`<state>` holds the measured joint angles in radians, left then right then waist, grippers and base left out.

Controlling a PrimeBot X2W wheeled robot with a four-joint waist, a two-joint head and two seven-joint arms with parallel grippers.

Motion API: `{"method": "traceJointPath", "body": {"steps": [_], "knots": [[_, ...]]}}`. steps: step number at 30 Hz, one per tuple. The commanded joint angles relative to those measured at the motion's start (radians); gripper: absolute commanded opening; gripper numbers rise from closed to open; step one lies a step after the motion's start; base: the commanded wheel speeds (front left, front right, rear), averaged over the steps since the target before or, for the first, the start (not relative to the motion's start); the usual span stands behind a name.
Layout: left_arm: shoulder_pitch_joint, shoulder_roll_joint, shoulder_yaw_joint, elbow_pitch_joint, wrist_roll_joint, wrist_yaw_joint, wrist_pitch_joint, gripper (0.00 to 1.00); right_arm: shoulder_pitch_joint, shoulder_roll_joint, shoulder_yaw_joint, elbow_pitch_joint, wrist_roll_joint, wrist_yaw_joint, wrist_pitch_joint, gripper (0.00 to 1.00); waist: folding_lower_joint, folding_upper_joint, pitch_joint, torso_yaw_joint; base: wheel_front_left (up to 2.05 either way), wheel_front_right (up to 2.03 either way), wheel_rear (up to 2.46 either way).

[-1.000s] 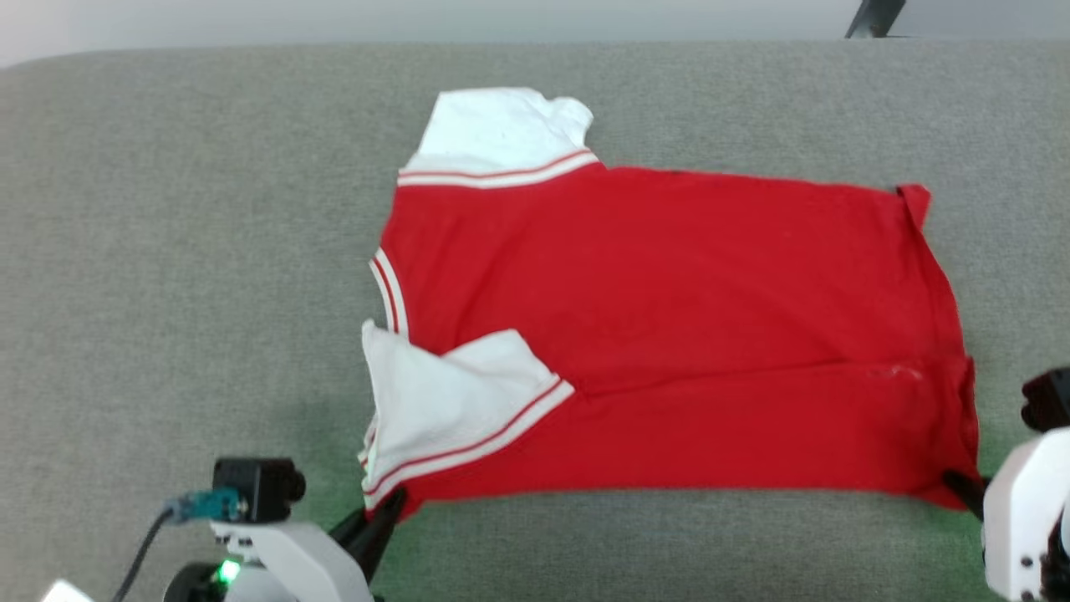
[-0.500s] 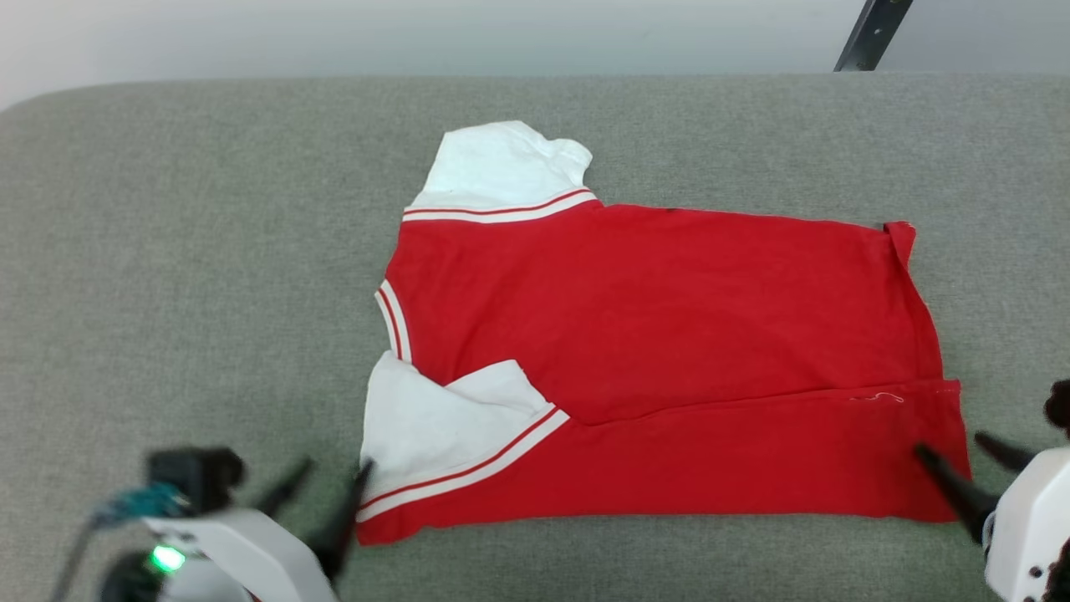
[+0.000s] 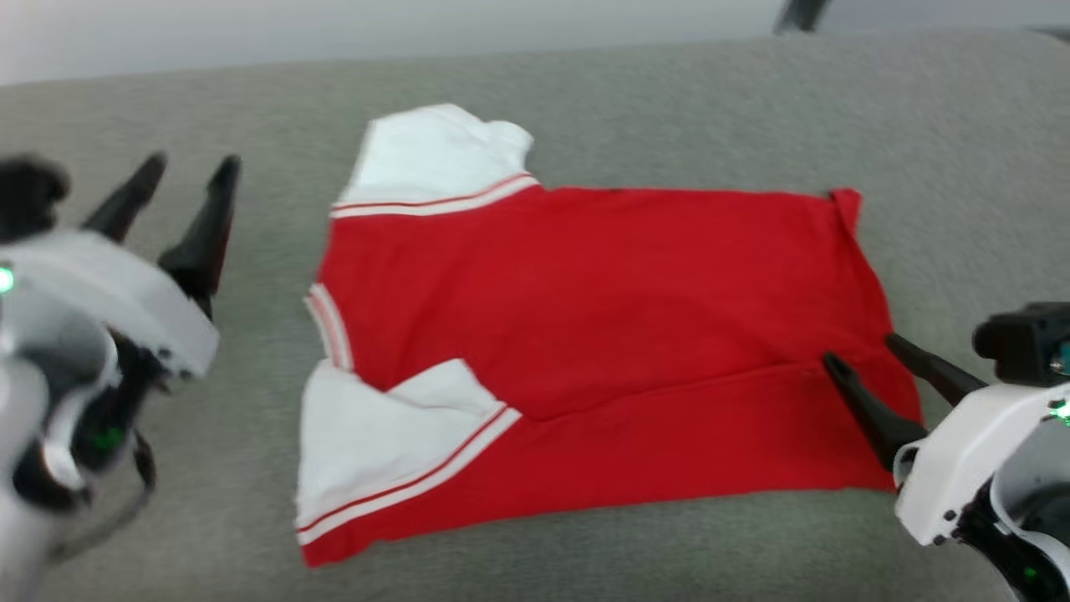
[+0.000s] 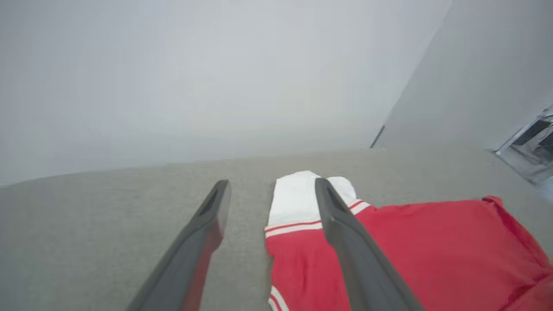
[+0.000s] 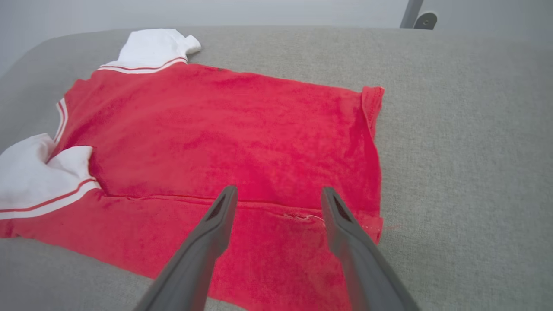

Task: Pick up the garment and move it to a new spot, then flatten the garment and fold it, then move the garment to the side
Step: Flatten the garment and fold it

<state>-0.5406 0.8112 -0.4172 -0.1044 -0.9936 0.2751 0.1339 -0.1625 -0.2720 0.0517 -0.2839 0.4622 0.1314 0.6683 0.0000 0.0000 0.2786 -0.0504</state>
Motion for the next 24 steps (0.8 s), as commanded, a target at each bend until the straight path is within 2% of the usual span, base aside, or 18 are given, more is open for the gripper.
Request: {"method": "traceJointPath", "body": {"steps": [1,3,5,7,12,16,19,24], "knots": [[-0.076,0.03,-0.016,0.054,0.048,-0.028,0.023,1.0,-0.019,0.008,0.017,0.018,-0.007,-0.001,-0.017,1.0,0.0,0.0,0.067,-0.074,0.0,0.0,0.0],[-0.158,0.0,-0.012,0.105,0.029,-0.056,0.043,1.0,-0.038,0.021,0.038,0.027,-0.003,-0.001,-0.03,1.0,0.0,0.0,0.091,-0.105,0.0,0.0,0.0],[-0.191,0.011,-0.018,0.136,0.045,-0.07,0.056,1.0,-0.042,0.023,0.046,0.032,-0.001,-0.001,-0.037,1.0,0.0,0.0,0.104,-0.123,0.0,0.0,0.0],[-0.262,0.017,-0.024,0.205,0.059,-0.103,0.069,1.0,-0.05,0.033,0.064,0.04,0.003,-0.001,-0.047,1.0,0.0,0.0,0.127,-0.155,0.0,0.0,0.0],[-0.388,-0.028,-0.031,0.382,0.025,-0.181,0.111,1.0,-0.064,0.051,0.097,0.065,0.005,-0.001,-0.074,1.0,0.0,0.0,0.17,-0.219,0.0,0.0,0.0],[-0.474,-0.043,-0.072,0.513,0.046,-0.246,0.155,1.0,-0.083,0.056,0.122,0.078,0.011,-0.001,-0.098,1.0,0.0,0.0,0.202,-0.253,0.0,0.0,0.0],[-0.536,-0.06,-0.104,0.618,0.043,-0.291,0.227,1.0,-0.098,0.062,0.133,0.083,0.006,-0.001,-0.113,1.0,0.0,0.0,0.223,-0.268,0.0,0.0,0.0],[-0.619,-0.079,-0.163,0.787,0.02,-0.348,0.422,1.0,-0.123,0.071,0.152,0.081,-0.003,-0.001,-0.126,1.0,0.0,0.0,0.243,-0.286,0.0,0.0,0.0]]}}
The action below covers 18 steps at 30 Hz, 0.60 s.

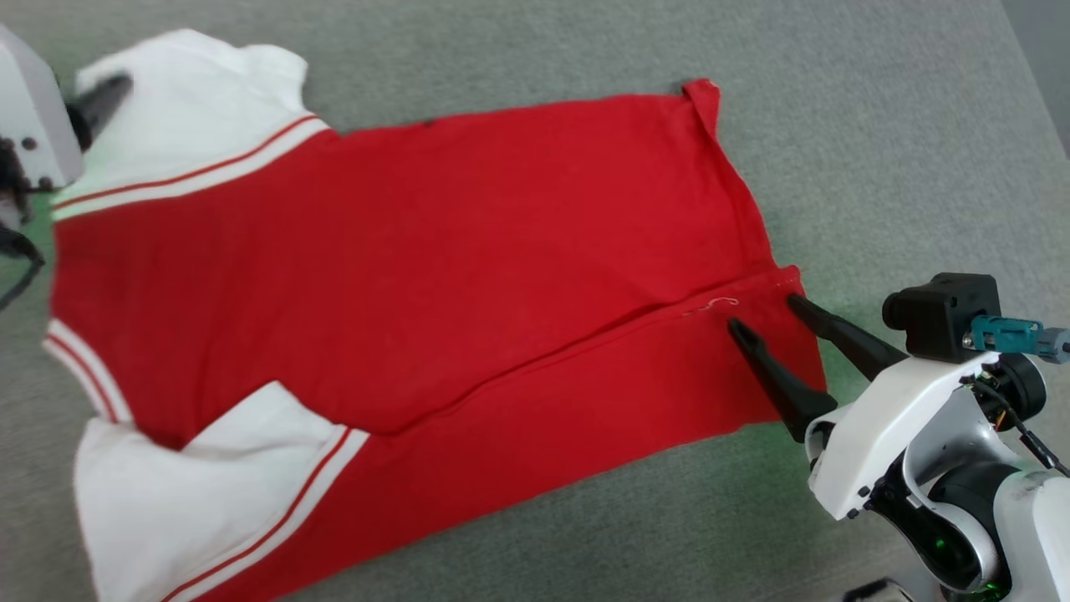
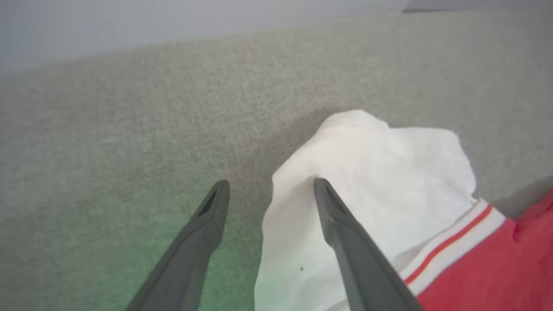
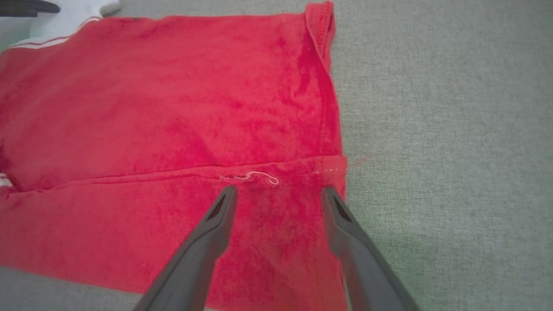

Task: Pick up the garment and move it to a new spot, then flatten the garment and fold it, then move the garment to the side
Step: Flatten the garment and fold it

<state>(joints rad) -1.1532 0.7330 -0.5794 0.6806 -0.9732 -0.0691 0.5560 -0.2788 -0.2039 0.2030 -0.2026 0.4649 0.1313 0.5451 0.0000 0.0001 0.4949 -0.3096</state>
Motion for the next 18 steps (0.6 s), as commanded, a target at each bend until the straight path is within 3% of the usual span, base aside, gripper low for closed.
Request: {"method": "traceJointPath", "body": {"steps": [1,5,14,15,16,18], "knots": [[-0.022,-0.003,-0.015,0.023,-0.001,-0.012,0.036,1.0,-0.011,0.004,0.003,-0.002,-0.009,-0.001,-0.005,1.0,0.0,-0.0001,0.028,-0.028,0.0,0.0,0.0],[-0.056,-0.03,-0.023,0.088,-0.053,-0.035,0.158,1.0,-0.013,0.004,0.009,-0.007,-0.011,-0.001,-0.007,1.0,0.0,-0.0001,0.031,-0.032,0.0,0.0,0.0],[-0.097,-0.03,-0.064,0.119,-0.062,-0.056,0.254,1.0,-0.017,0.006,0.002,-0.005,-0.01,-0.001,-0.006,1.0,0.0,-0.0001,0.041,-0.03,0.0,0.0,0.0],[-0.101,-0.032,-0.064,0.119,-0.061,-0.056,0.237,0.75,-0.022,0.004,0.0,-0.005,-0.011,-0.001,-0.007,1.0,0.0,-0.0001,0.042,-0.029,0.0,0.0,0.0],[-0.103,-0.037,-0.061,0.122,-0.067,-0.057,0.231,0.0,-0.028,0.003,0.0,-0.006,-0.013,-0.001,-0.008,1.0,0.0,-0.0001,0.042,-0.027,0.0,0.0,0.0],[-0.105,-0.045,-0.07,0.126,-0.065,-0.06,0.222,0.0,-0.042,0.002,-0.001,-0.012,-0.011,-0.001,-0.009,1.0,0.0,-0.0001,0.04,-0.022,0.0,0.0,0.0]]}}
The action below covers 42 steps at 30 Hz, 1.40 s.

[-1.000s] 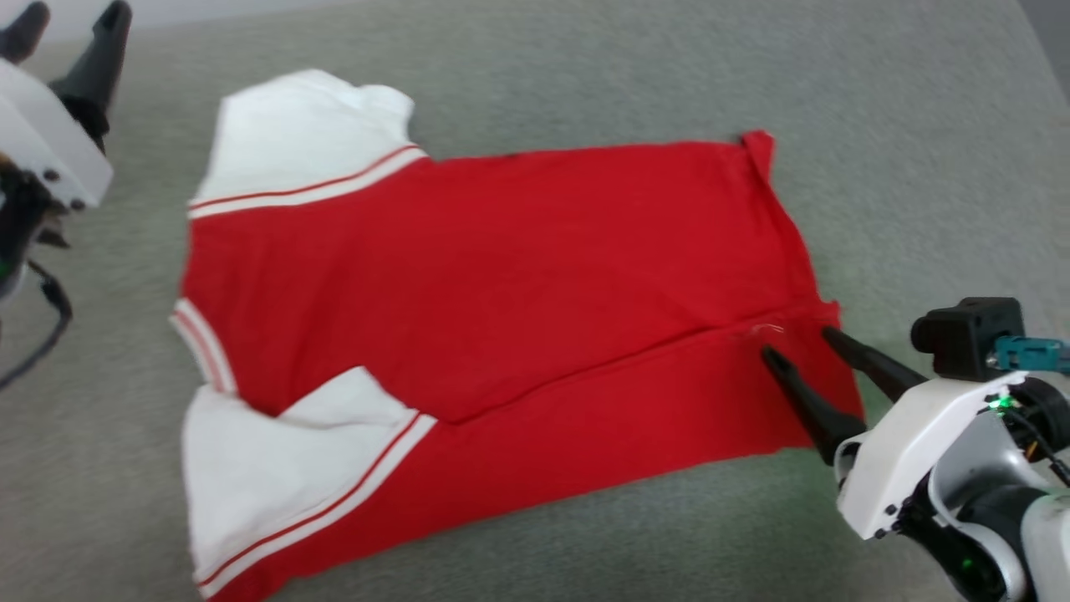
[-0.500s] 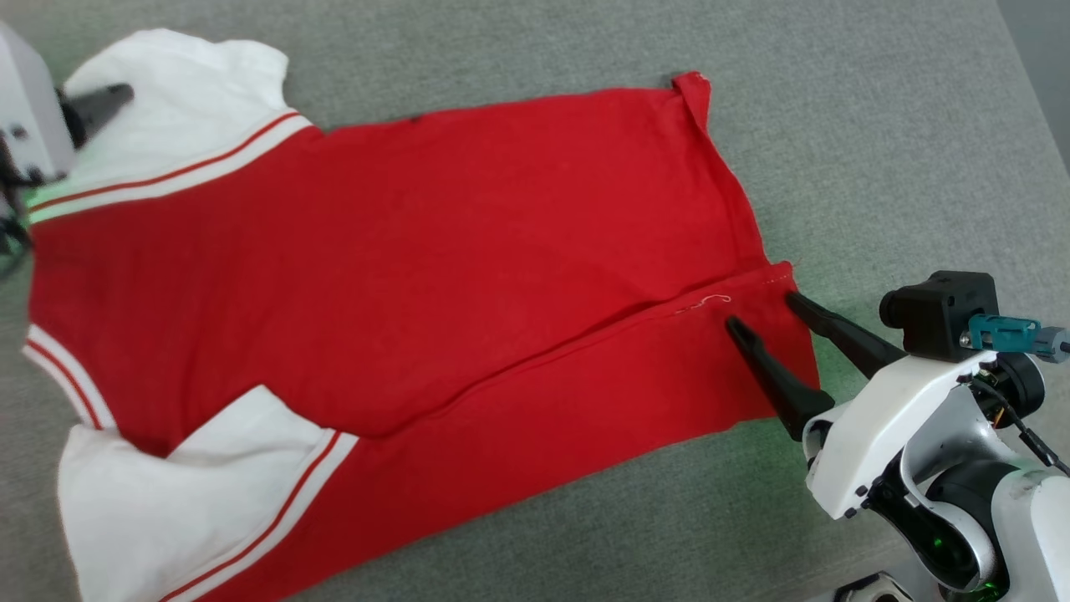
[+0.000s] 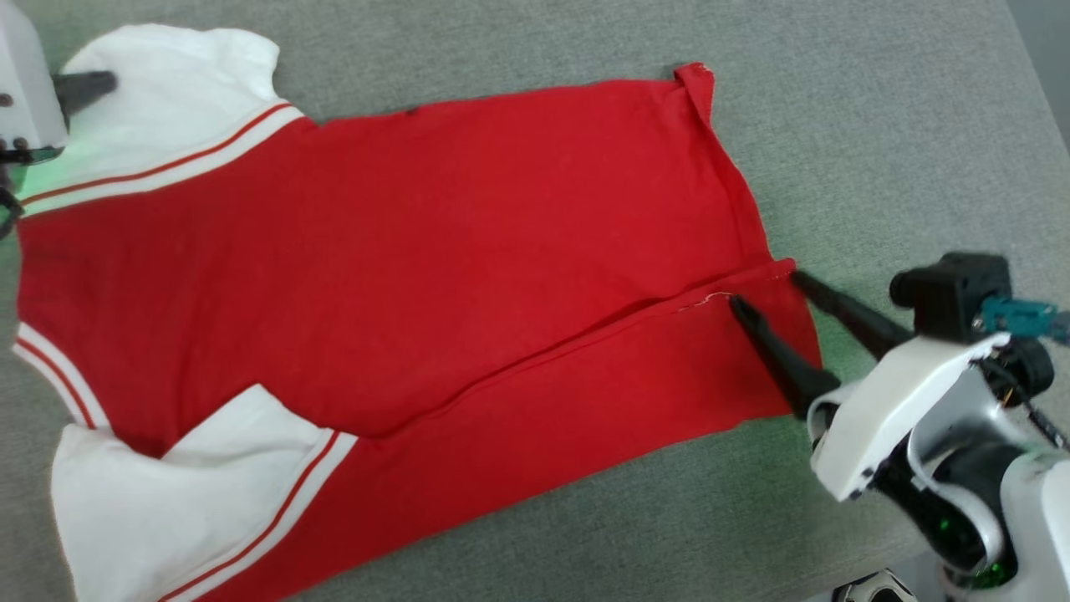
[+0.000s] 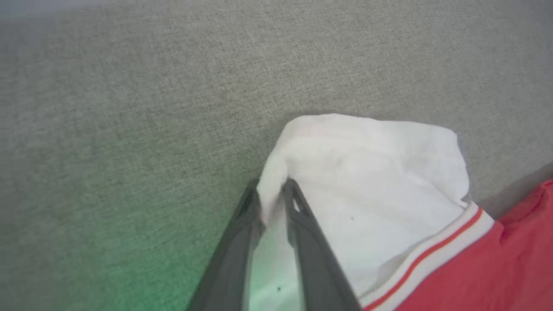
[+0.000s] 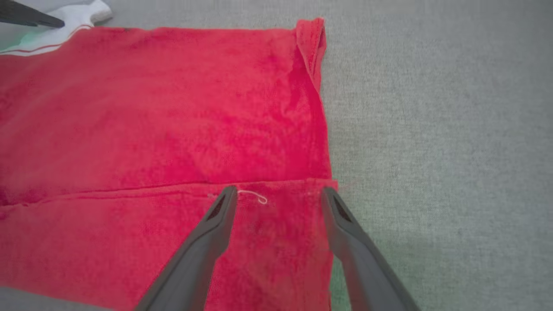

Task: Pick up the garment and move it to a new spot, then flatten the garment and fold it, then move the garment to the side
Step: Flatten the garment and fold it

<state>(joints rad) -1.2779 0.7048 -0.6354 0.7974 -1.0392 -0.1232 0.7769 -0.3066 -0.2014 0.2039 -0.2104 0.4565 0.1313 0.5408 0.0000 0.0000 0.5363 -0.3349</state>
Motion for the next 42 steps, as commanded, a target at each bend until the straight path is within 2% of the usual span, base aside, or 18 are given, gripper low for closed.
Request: {"method": "traceJointPath", "body": {"steps": [1,5,9,16,20,26,32,33,34,35,36,42], "knots": [[0.018,-0.023,-0.017,0.01,0.004,-0.007,-0.008,0.0,-0.027,-0.004,-0.004,-0.008,-0.003,-0.001,0.0,1.0,0.0,0.0,-0.003,0.007,0.0,0.0,0.0],[0.009,-0.031,-0.03,0.021,0.011,-0.009,-0.041,0.0,-0.126,-0.03,0.011,-0.013,0.0,-0.001,0.045,1.0,0.0,0.0,-0.012,0.023,0.0,0.0,0.0],[-0.009,-0.048,-0.046,0.019,0.011,-0.008,-0.069,0.0,-0.284,-0.058,0.053,0.053,0.025,-0.001,0.137,1.0,0.0,0.0,-0.009,0.045,0.0,0.0,0.0],[-0.037,-0.078,-0.084,-0.001,-0.011,-0.008,-0.095,0.0,-0.577,-0.06,0.106,0.334,0.045,-0.001,0.304,1.0,0.0,0.0,0.013,0.088,0.0,0.0,0.0],[-0.051,-0.098,-0.107,-0.006,-0.029,-0.008,-0.101,0.0,-0.678,-0.062,0.115,0.489,0.035,-0.001,0.372,1.0,0.0,0.0,0.023,0.104,0.0,0.0,0.0],[-0.074,-0.108,-0.138,-0.005,-0.053,-0.008,-0.11,0.0,-0.759,-0.054,0.136,0.64,0.03,-0.001,0.4,1.0,0.0,0.0,0.036,0.118,0.0,0.0,0.0],[-0.094,-0.115,-0.167,-0.001,-0.072,-0.008,-0.119,0.0,-0.787,-0.038,0.174,0.759,0.02,-0.001,0.381,1.0,0.0,0.0,0.047,0.127,0.0,0.0,0.0],[-0.096,-0.115,-0.171,-0.001,-0.078,-0.008,-0.12,0.0,-0.79,-0.035,0.18,0.774,0.024,-0.001,0.375,0.85,0.0,0.0,0.048,0.129,0.0,0.0,0.0],[-0.097,-0.116,-0.176,-0.002,-0.081,-0.008,-0.123,0.0,-0.792,-0.033,0.192,0.787,0.028,-0.001,0.376,0.47,0.0,0.0,0.049,0.13,0.0,0.0,0.0],[-0.098,-0.115,-0.18,-0.003,-0.088,-0.008,-0.125,0.0,-0.796,-0.033,0.204,0.797,0.036,-0.001,0.371,0.3,0.0,0.0,0.049,0.131,0.0,0.0,0.0],[-0.099,-0.114,-0.184,-0.007,-0.092,-0.008,-0.129,0.0,-0.8,-0.033,0.205,0.803,0.043,-0.001,0.358,0.0,0.0,0.0,0.049,0.131,0.0,0.0,0.0],[-0.095,-0.12,-0.202,-0.034,-0.122,-0.008,-0.192,0.0,-0.812,-0.052,0.203,0.839,0.059,-0.001,0.236,0.0,0.0,0.0,0.018,0.156,0.0,0.0,0.0]]}}
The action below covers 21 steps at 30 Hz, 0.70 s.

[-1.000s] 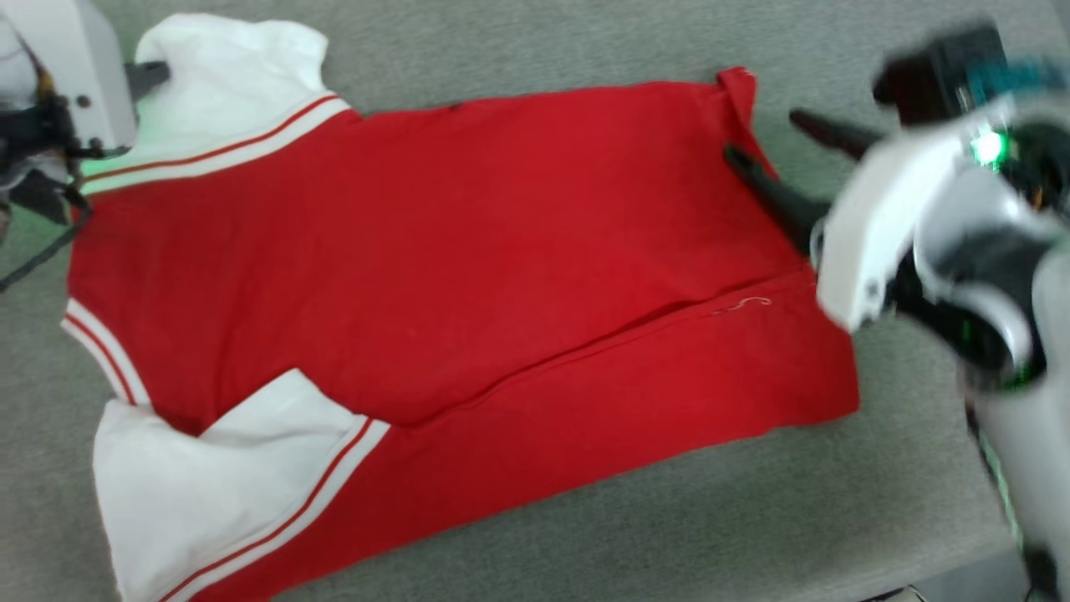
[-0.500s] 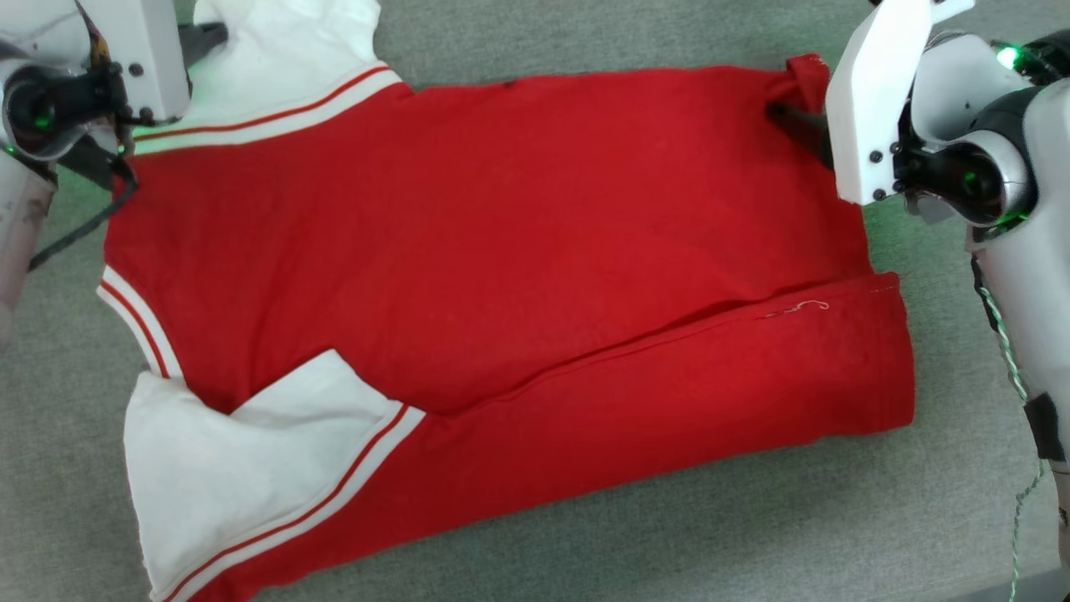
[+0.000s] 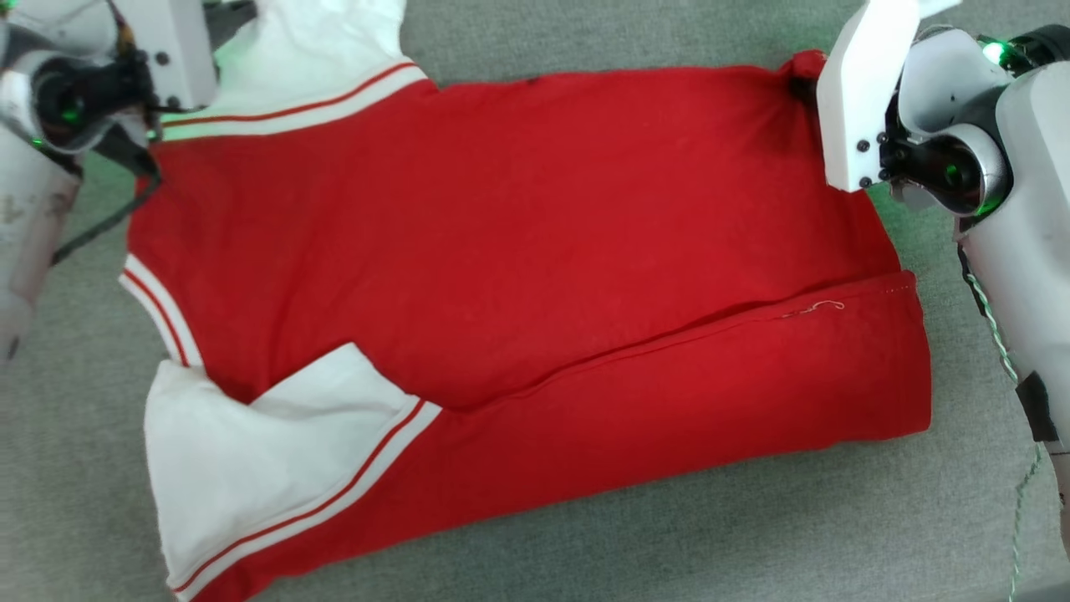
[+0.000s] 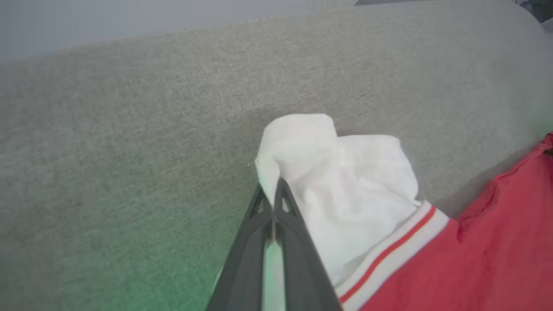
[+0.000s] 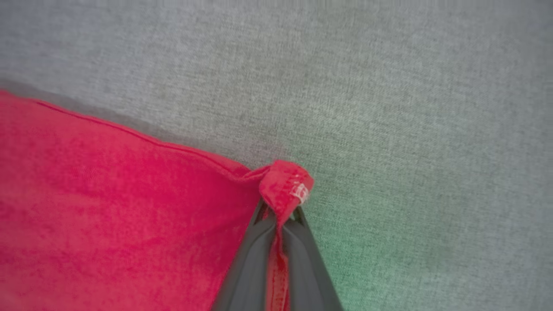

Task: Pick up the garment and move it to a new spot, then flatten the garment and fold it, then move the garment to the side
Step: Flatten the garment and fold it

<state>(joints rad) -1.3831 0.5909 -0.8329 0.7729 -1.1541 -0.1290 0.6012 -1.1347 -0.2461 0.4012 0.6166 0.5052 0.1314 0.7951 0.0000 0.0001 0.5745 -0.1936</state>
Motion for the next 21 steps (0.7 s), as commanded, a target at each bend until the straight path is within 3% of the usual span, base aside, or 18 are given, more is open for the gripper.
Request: {"method": "traceJointPath", "body": {"steps": [1,9,21], "knots": [[0.01,-0.006,-0.004,-0.01,-0.007,-0.003,-0.017,0.0,0.016,-0.007,0.005,0.012,0.011,-0.002,-0.018,0.0,0.0,-0.0001,-0.02,0.015,0.0,0.0,0.0],[0.072,0.011,-0.032,-0.134,-0.07,-0.003,-0.171,0.0,0.071,-0.06,0.023,0.002,0.065,-0.001,-0.13,0.0,0.0,-0.0001,-0.125,0.075,0.0,0.0,0.0],[0.341,0.144,-0.081,-0.454,-0.165,-0.003,-0.411,0.0,0.297,-0.213,0.03,-0.174,0.147,-0.001,-0.166,0.0,0.0,-0.0001,-0.237,0.148,0.0,0.0,0.0]]}}
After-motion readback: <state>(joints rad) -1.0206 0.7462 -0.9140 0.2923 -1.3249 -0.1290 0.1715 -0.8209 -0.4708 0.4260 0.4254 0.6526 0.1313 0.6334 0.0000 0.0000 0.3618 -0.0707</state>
